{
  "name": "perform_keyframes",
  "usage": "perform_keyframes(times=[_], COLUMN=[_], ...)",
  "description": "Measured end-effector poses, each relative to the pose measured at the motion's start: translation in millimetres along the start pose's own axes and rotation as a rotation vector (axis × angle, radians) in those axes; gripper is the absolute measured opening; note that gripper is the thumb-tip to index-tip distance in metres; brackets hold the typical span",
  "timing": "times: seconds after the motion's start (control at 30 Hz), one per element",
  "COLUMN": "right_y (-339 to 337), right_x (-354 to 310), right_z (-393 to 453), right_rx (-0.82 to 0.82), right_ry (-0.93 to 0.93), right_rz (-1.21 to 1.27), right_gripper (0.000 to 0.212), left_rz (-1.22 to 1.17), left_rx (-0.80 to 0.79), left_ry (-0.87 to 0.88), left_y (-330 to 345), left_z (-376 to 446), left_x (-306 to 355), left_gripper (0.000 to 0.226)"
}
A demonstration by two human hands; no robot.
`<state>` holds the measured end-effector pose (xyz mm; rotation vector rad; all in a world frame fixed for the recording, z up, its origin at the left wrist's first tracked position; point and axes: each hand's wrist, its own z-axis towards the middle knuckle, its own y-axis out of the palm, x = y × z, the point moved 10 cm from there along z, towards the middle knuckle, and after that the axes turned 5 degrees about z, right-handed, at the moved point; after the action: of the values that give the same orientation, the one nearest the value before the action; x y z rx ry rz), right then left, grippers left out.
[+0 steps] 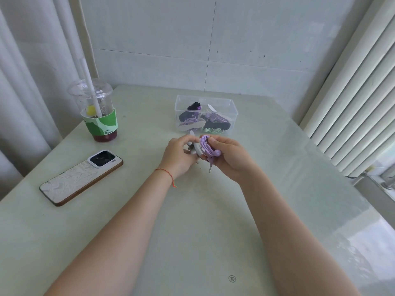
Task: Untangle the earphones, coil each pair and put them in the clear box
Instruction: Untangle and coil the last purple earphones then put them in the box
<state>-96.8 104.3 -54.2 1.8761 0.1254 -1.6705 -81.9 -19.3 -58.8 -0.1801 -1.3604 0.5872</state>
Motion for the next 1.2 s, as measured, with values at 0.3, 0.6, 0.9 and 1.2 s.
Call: perform_keyframes(times=[0.3,0.6,0.9,1.2], right_y=[-27,-36,-12,12], right_x=[-32,-45,-50,-51], right_z=[-5,-4,-13,-17], right_rx=[0.253,0.365,0.116,0.019], right_ry=[-0.152,-0.249,-0.178,-0.211], right_rz=[-0.526,-0.769,-0.818,-0.718], right_gripper=[0.027,0.021,0.023,0.020], left_rz=[0.444,0.278,0.036,-0.295], left_rx=[0.031,-0.105,-0.026,-0.195], left_ry=[0.189,0.175,-0.025,-0.069], left_y=[-1,6,-3,13], left_z=[1,3,1,-7], left_x=[11,0,-9,7], left_gripper=[0.015,0.018,0.017,0.036])
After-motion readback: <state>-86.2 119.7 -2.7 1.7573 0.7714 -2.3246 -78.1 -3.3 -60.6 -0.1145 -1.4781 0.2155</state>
